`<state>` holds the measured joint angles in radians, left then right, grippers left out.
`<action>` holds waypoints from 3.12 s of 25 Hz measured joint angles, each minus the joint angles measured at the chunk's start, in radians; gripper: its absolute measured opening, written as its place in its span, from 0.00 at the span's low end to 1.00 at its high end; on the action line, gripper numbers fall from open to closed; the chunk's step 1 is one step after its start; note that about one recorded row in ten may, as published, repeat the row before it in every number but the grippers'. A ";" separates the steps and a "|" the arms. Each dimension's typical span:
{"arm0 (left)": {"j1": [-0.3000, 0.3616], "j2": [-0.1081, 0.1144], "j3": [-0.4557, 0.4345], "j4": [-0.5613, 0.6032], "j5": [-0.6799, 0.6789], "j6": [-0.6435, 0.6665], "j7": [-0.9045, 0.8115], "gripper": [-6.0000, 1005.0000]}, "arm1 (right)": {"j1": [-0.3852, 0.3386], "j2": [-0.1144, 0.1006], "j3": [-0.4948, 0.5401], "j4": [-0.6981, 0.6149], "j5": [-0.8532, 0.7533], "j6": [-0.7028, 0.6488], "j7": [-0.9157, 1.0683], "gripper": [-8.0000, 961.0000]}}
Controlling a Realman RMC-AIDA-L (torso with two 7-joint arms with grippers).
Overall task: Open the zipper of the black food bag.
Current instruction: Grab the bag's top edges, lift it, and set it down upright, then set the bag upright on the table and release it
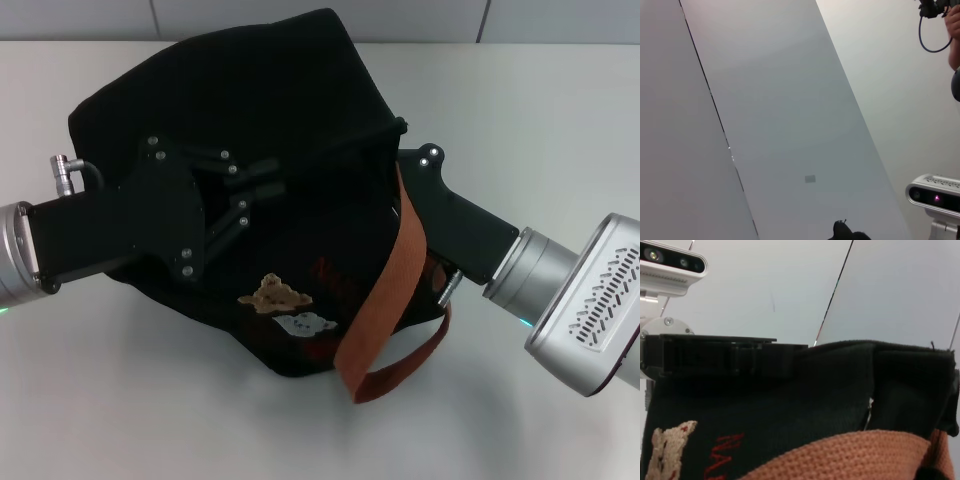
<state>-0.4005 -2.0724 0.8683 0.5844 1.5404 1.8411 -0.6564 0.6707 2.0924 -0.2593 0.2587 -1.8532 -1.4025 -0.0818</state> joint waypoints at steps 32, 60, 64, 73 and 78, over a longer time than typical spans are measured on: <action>0.030 0.003 -0.221 -0.099 -0.007 0.029 0.052 0.09 | -0.088 0.000 0.043 -0.069 0.007 0.159 0.008 0.01; 0.016 -0.005 -0.418 -0.482 -0.014 -0.204 0.270 0.11 | -0.196 -0.008 0.286 -0.219 0.009 -0.182 0.457 0.22; 0.007 -0.005 -0.444 -0.537 -0.014 -0.298 0.276 0.19 | -0.197 -0.009 0.313 -0.228 0.010 -0.192 0.489 0.37; -0.108 -0.008 -0.434 -0.718 0.016 -0.348 0.284 0.51 | -0.202 -0.009 0.404 -0.223 0.010 -0.197 0.563 0.71; -0.120 -0.006 -0.430 -0.740 0.017 -0.317 0.256 0.61 | -0.237 -0.009 0.476 -0.223 0.013 -0.256 0.609 0.72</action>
<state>-0.5206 -2.0789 0.4387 -0.1551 1.5576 1.5236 -0.4000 0.4336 2.0833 0.2170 0.0358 -1.8406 -1.6585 0.5268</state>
